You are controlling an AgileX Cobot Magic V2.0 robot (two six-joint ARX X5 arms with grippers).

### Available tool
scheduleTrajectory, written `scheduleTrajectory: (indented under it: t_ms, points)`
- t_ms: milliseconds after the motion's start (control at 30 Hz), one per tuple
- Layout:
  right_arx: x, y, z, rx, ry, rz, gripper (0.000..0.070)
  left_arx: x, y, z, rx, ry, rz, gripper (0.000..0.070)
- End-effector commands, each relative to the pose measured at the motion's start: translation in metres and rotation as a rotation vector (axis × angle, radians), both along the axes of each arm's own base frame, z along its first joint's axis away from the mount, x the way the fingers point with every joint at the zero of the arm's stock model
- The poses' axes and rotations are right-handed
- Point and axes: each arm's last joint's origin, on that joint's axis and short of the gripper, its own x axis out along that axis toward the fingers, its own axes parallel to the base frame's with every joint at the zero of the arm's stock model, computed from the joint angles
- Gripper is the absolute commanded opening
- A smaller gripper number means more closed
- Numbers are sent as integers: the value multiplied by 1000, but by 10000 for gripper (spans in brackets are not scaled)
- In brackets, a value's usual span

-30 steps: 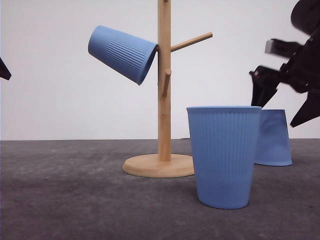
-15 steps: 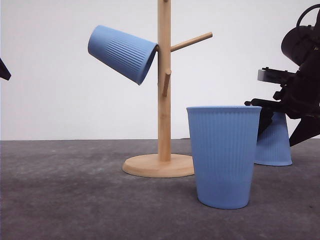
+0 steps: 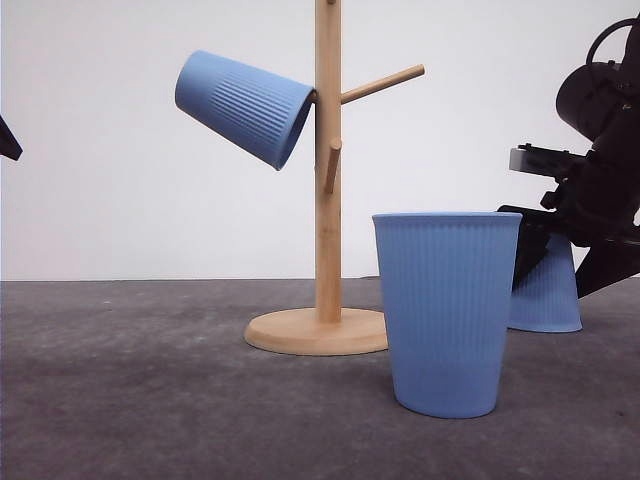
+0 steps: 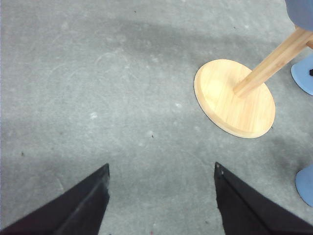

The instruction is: Place three cups

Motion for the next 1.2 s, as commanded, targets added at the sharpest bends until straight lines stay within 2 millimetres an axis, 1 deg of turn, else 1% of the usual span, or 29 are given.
scheduleTrajectory:
  t_ms: [0, 200, 367, 467, 533, 667, 767, 833, 900, 1067, 1167]
  points:
    - [1, -2, 11, 30, -24, -2, 538, 1, 0, 3, 7, -16, -4, 390]
    - [-13, -19, 36, 115, -32, -16, 537, 1, 0, 3, 7, -19, -4, 390]
    - [-34, -33, 50, 213, -41, 13, 537, 2, 0, 3, 6, -26, -3, 390]
    - [-55, -40, 58, 283, -112, -13, 537, 2, 0, 4, 4, -39, -3, 390]
    - [-74, -45, 60, 361, -162, -20, 537, 3, 0, 5, 3, -49, -3, 390]
    - [-110, -50, 58, 563, -201, -19, 538, 4, 0, 6, -1, -61, -1, 390]
    - [-127, -50, 57, 705, -187, -20, 538, 3, 0, 6, -1, -58, -1, 390]
    - [-130, -48, 60, 765, -172, -5, 538, 3, 0, 6, -1, -59, -1, 390]
    - [-129, -45, 66, 801, -189, 23, 538, 4, 0, 6, -1, -59, -1, 390]
    - [-122, -39, 89, 890, -335, 63, 538, 4, 0, 6, -1, -61, -1, 390]
    - [-116, -36, 95, 932, -399, 65, 538, 4, 0, 7, -2, -64, -1, 390]
